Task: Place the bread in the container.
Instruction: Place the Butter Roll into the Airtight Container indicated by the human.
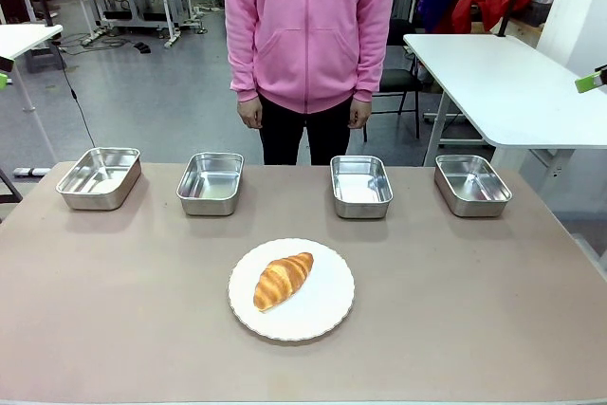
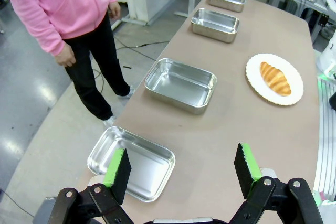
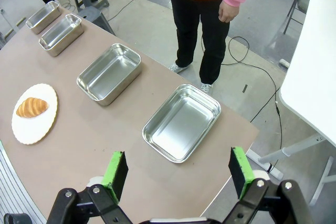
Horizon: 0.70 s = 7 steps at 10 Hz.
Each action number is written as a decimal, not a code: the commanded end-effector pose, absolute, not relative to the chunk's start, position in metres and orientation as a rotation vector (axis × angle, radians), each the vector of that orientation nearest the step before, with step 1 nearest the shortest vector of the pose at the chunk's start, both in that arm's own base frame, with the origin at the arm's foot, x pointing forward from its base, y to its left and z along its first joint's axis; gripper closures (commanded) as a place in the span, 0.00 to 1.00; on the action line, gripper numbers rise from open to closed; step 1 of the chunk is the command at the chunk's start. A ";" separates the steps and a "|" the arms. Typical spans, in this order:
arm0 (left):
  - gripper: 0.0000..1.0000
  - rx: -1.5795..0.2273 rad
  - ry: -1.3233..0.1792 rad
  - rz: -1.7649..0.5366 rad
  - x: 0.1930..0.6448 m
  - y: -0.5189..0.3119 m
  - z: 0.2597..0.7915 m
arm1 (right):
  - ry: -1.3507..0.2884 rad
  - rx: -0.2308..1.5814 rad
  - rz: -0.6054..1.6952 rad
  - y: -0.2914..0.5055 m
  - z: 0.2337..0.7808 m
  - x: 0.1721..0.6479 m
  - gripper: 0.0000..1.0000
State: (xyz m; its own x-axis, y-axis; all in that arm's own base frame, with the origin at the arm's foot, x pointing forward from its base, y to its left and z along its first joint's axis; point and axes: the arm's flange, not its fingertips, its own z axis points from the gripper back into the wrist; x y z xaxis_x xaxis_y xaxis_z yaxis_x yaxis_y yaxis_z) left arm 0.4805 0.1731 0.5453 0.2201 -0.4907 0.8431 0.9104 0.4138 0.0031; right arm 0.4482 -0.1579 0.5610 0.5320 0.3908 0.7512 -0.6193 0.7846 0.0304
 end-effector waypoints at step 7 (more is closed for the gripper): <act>0.00 -0.566 -0.886 -1.050 0.481 0.173 0.548 | -0.816 0.319 0.615 -0.157 0.561 0.449 0.00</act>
State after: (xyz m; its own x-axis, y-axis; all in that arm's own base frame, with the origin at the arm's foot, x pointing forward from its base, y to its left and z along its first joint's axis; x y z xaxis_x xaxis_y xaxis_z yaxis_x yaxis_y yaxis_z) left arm 0.4805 0.1731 0.5453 0.2201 -0.4907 0.8431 0.9104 0.4138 0.0031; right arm 0.4482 -0.1579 0.5610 0.5320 0.3908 0.7512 -0.6193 0.7846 0.0304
